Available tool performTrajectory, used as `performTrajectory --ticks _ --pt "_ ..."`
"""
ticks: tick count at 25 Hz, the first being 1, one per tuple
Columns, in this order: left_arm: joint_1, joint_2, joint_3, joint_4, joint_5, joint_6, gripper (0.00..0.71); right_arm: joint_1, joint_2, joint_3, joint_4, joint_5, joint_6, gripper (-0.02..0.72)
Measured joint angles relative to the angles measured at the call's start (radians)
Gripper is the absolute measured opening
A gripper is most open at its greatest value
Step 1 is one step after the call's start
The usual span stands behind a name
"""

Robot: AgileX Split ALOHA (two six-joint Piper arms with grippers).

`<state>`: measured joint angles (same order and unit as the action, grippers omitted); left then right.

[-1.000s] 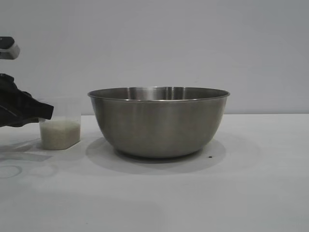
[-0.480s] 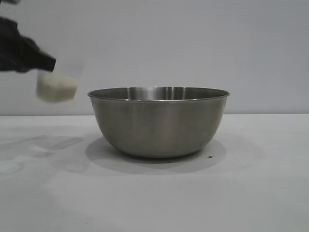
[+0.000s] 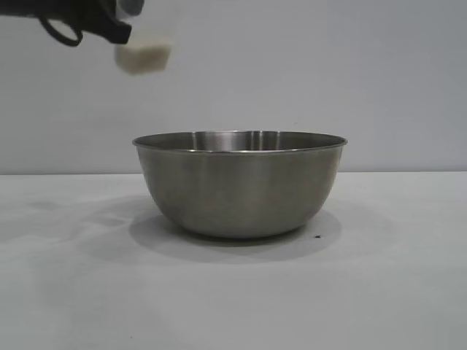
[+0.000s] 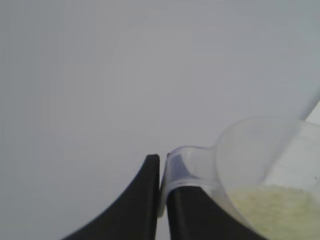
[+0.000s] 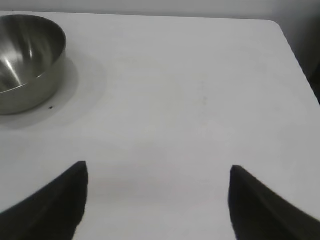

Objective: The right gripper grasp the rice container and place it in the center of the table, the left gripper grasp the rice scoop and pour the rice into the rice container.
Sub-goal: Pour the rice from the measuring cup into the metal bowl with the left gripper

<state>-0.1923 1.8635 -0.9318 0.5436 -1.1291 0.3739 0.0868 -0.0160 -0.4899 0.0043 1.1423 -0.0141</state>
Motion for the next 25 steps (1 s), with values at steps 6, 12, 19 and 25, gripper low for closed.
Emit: performTrajectory --ticks 6,12,19,25 --pt "-0.014 0.0 -0.094 0.167 0.03 0.016 0.0 0.0 0.0 0.0 0.0 0.0 0.0 0.541" --pt "-0.074 0.002 -0.14 0.292 0.132 0.175 0.0 0.0 0.0 0.0 0.0 0.0 0.0 0.541" --pt "-0.126 0.022 -0.14 0.331 0.188 0.473 0.0 0.0 0.0 0.0 0.0 0.0 0.0 0.541" --pt "-0.154 0.023 -0.14 0.344 0.212 0.645 0.0 0.0 0.0 0.0 0.0 0.0 0.0 0.541"
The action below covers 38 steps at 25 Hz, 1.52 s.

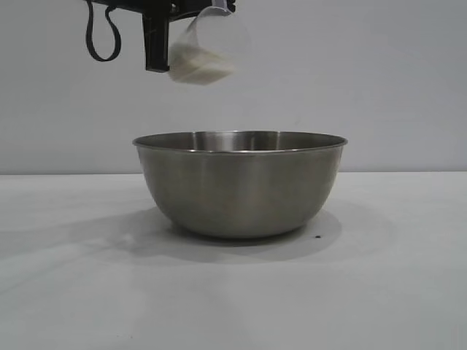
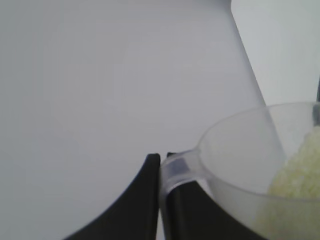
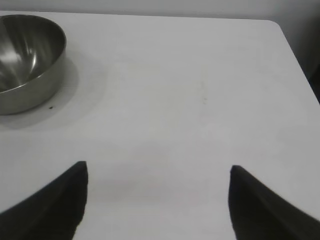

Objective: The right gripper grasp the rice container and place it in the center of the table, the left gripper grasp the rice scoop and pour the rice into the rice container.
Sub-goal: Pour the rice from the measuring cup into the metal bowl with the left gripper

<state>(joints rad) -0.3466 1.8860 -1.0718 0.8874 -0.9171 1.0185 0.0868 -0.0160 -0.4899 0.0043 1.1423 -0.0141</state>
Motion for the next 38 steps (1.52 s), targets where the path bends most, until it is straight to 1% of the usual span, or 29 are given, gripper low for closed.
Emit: performTrajectory --ticks 4,9,21,24,29,38 --pt "-0.027 0.002 0.0 0.002 0.026 0.112 0.0 0.0 0.0 0.0 0.0 0.0 0.0 0.541" --pt "-0.043 0.017 0.0 -0.007 0.028 0.265 0.0 0.0 0.0 0.0 0.0 0.0 0.0 0.541" --pt "-0.045 0.018 0.0 -0.031 0.035 0.451 0.0 0.0 0.0 0.0 0.0 0.0 0.0 0.541" --pt "-0.051 0.018 0.0 -0.033 0.035 0.494 0.0 0.0 0.0 0.0 0.0 0.0 0.0 0.541" --pt "-0.079 0.018 0.0 -0.034 0.035 0.569 0.0 0.0 0.0 0.0 0.0 0.0 0.0 0.541" --pt "-0.093 0.018 0.0 -0.034 0.029 0.76 0.0 0.0 0.0 0.0 0.0 0.0 0.0 0.541"
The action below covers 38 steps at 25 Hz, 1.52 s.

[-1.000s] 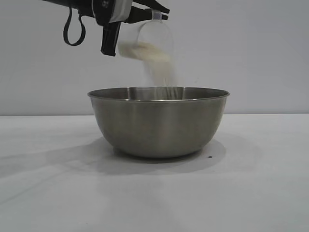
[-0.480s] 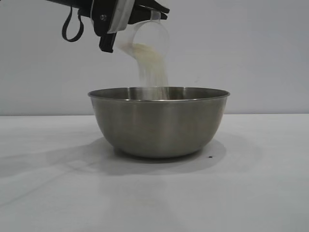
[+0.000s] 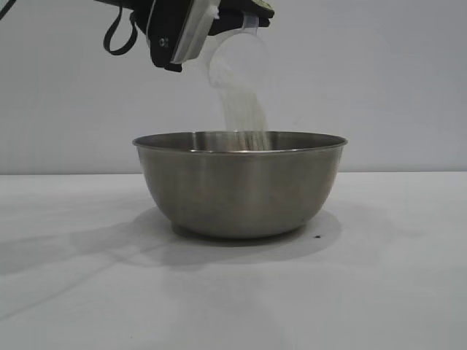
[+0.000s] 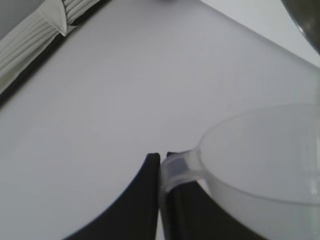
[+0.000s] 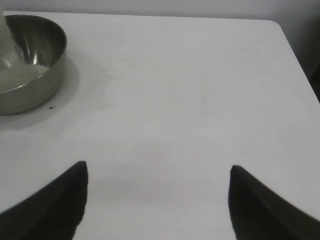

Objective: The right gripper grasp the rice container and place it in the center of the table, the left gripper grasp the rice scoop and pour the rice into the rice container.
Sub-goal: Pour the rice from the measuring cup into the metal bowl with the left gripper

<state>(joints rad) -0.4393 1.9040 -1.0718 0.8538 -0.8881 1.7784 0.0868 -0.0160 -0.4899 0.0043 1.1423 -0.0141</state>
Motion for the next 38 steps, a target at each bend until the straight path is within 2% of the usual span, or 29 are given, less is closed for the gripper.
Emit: performTrajectory --ticks 10,15,19,25,38 --pt "-0.002 0.0 0.0 0.047 -0.002 0.194 0.0 0.0 0.0 0.0 0.0 0.0 0.0 0.541" --pt "-0.002 0.0 0.0 0.055 -0.002 0.2 0.0 0.0 0.0 0.0 0.0 0.0 0.0 0.541" --pt "-0.002 0.0 0.0 0.055 -0.002 0.132 0.0 0.0 0.0 0.0 0.0 0.0 0.0 0.541" --pt "-0.002 0.0 0.0 0.034 -0.002 -0.169 0.0 0.0 0.0 0.0 0.0 0.0 0.0 0.541" --pt "-0.002 0.0 0.0 -0.373 -0.002 -1.105 0.0 0.0 0.0 0.0 0.0 0.0 0.0 0.541"
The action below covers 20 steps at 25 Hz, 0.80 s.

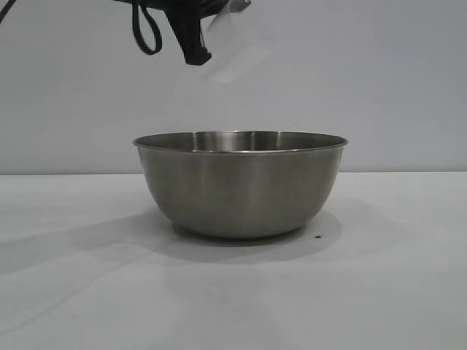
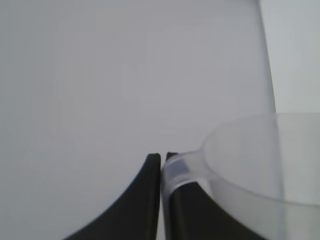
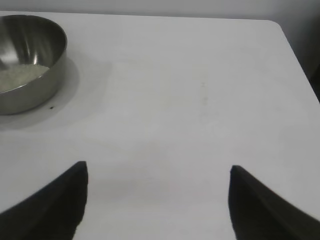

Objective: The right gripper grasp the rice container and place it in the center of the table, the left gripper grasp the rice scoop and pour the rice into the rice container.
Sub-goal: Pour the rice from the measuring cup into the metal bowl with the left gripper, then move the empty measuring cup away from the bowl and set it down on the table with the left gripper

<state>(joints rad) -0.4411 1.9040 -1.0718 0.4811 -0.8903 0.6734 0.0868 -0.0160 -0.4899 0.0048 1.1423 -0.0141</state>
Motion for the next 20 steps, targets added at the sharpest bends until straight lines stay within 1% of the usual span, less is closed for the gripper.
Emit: performTrajectory --ticks 3,5,8,13,17,20 --pt "0.0 0.0 0.0 -0.105 0.0 -0.174 0.0 0.0 0.0 0.0 0.0 0.0 0.0 0.541" --pt "0.0 0.0 0.0 -0.172 0.0 -0.249 0.0 0.0 0.0 0.0 0.0 0.0 0.0 0.541" --pt "0.0 0.0 0.0 -0.298 0.002 -0.287 0.0 0.0 0.0 0.0 0.0 0.0 0.0 0.541" --pt "0.002 0.0 0.0 -0.57 0.004 -0.298 0.0 0.0 0.0 0.0 0.0 0.0 0.0 0.541" --pt "0.042 0.0 0.0 -0.677 0.03 -0.301 0.0 0.0 0.0 0.0 0.0 0.0 0.0 0.541" --pt "0.093 0.0 0.0 -0.708 0.087 -0.306 0.0 0.0 0.0 0.0 0.0 0.0 0.0 0.541"
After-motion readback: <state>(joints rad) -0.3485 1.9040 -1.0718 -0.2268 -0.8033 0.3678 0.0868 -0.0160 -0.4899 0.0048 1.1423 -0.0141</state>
